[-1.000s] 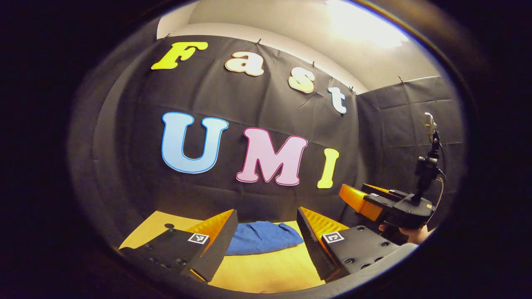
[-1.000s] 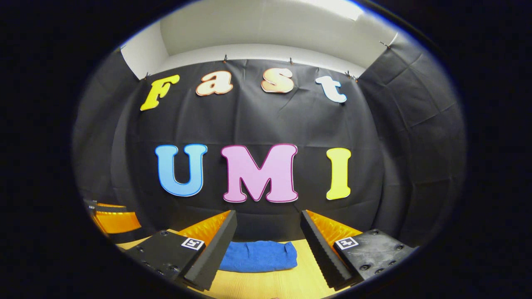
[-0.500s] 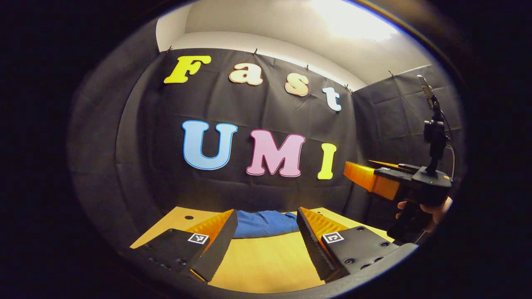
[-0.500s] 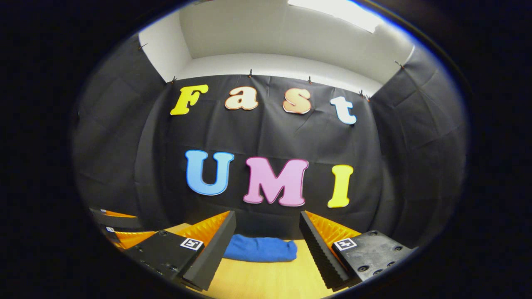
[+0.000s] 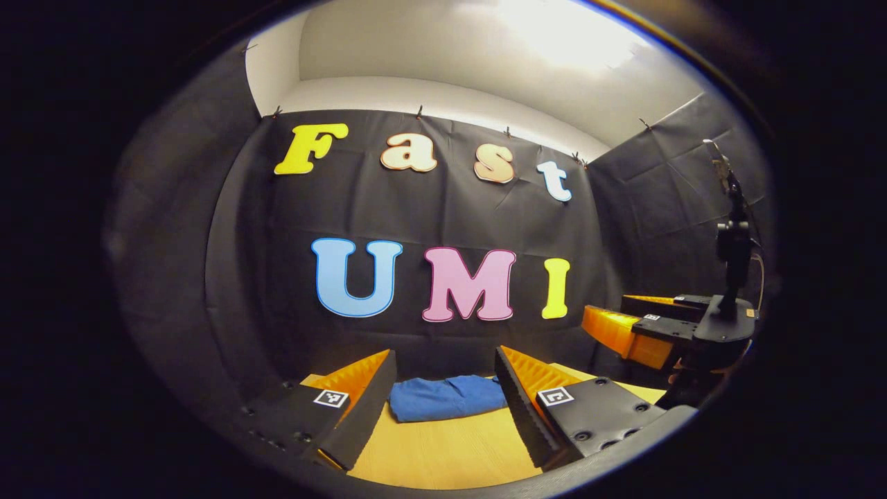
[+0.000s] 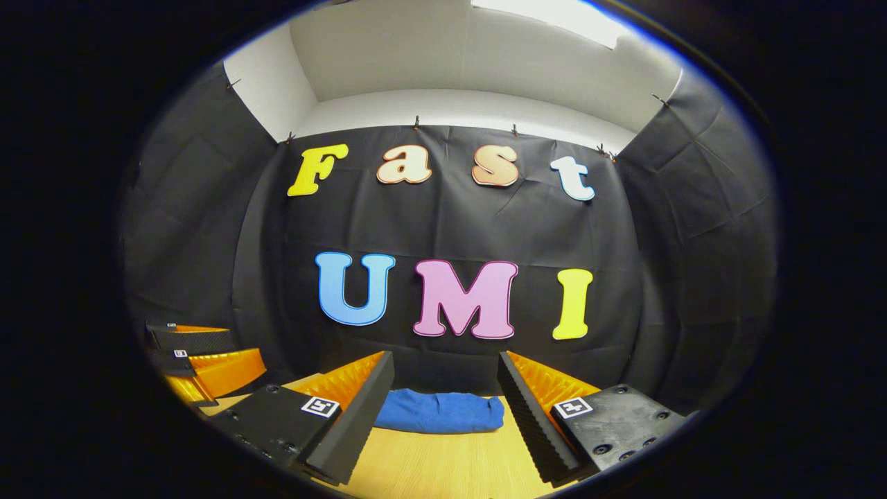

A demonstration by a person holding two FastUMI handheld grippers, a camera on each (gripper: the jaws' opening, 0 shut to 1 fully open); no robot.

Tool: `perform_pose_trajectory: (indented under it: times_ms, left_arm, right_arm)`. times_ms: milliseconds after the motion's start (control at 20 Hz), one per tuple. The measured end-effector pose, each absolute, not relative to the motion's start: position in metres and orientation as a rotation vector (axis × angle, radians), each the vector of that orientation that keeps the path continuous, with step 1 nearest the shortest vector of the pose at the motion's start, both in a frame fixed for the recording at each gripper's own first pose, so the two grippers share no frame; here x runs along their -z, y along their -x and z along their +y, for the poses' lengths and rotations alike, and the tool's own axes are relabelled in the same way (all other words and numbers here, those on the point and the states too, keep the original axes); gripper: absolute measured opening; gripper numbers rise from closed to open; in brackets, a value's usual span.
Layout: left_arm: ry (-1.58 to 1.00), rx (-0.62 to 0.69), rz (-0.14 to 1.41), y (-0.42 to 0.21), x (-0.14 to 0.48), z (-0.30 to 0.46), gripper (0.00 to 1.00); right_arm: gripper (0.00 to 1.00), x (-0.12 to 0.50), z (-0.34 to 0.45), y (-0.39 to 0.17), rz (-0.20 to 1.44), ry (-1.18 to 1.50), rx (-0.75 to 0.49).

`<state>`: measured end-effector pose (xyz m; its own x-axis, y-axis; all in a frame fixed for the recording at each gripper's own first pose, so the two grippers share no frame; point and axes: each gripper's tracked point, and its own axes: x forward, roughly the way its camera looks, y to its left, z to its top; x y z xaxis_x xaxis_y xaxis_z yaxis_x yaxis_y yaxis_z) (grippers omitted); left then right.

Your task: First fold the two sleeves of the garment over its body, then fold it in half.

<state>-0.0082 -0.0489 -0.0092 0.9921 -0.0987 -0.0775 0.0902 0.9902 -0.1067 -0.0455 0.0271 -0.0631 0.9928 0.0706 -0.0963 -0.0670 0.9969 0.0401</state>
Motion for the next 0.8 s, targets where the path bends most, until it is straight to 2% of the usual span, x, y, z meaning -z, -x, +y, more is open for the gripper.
perform_pose_trajectory:
  times_ms: [300,350,400,800]
  left_arm:
    - [0.147,0.083,0.080,0.003,0.007,-0.053,0.81]
    - [0.150,0.082,0.080,0.003,0.006,-0.052,0.81]
    - [0.153,0.079,0.082,0.004,0.006,-0.050,0.81]
    - [0.154,0.053,0.093,0.003,0.011,-0.034,0.81]
  right_arm:
    - [0.96,0.056,0.011,0.049,0.092,-0.029,-0.036]
    - [0.99,0.057,0.009,0.050,0.095,-0.018,-0.031]
    - [0.95,0.058,0.006,0.051,0.096,-0.011,-0.027]
    - [0.96,0.066,0.003,0.057,0.131,-0.055,0.008]
